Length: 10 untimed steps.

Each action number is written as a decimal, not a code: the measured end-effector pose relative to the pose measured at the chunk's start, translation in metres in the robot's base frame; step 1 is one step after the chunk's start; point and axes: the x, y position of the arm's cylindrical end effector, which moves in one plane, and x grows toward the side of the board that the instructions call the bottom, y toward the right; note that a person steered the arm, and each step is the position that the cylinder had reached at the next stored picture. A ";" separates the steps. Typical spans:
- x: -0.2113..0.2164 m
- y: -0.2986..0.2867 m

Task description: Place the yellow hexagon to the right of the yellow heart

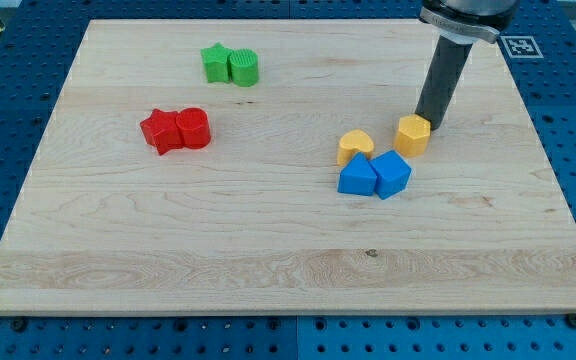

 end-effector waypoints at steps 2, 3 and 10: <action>0.002 0.051; 0.011 0.037; 0.003 -0.005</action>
